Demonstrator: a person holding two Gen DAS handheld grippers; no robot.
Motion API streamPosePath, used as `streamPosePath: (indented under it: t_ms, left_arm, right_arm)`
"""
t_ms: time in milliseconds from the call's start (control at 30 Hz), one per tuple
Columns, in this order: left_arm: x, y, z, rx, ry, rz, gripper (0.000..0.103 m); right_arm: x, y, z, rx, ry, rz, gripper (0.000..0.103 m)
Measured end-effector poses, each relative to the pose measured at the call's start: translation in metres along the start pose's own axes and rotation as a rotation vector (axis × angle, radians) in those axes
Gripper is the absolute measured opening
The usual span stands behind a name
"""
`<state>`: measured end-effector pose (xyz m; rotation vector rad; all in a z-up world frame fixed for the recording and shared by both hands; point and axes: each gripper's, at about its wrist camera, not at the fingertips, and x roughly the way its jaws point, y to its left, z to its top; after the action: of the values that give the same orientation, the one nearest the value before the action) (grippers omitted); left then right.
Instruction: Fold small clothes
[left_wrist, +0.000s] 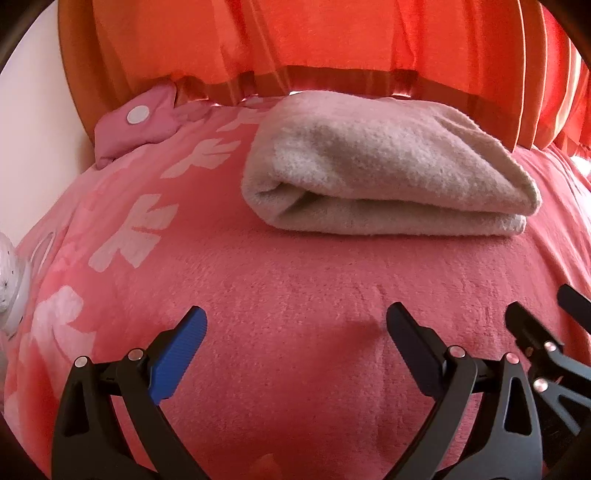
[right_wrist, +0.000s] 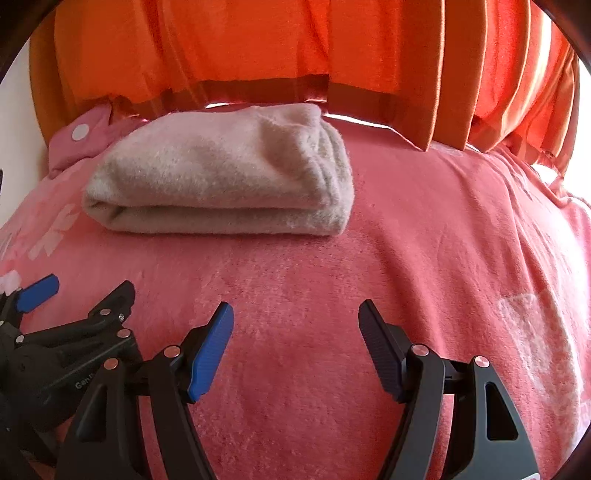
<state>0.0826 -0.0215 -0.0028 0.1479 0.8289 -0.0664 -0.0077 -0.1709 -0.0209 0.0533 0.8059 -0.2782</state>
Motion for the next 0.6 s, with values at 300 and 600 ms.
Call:
streamPosePath:
  t_ms: [300,600]
  left_arm:
    - [0.0001,0.0025,0.0016,-0.011,-0.013,0.019,0.095]
    - [-0.0008,0.0006,0.001,-0.006,-0.019,0.042,0.095]
  right_arm:
    - [0.0026,-0.0016,0.0008,0.002,0.01,0.008,0.068]
    - [0.0017,-0.0008,0.0004,-0.006,0.005,0.001,0.068]
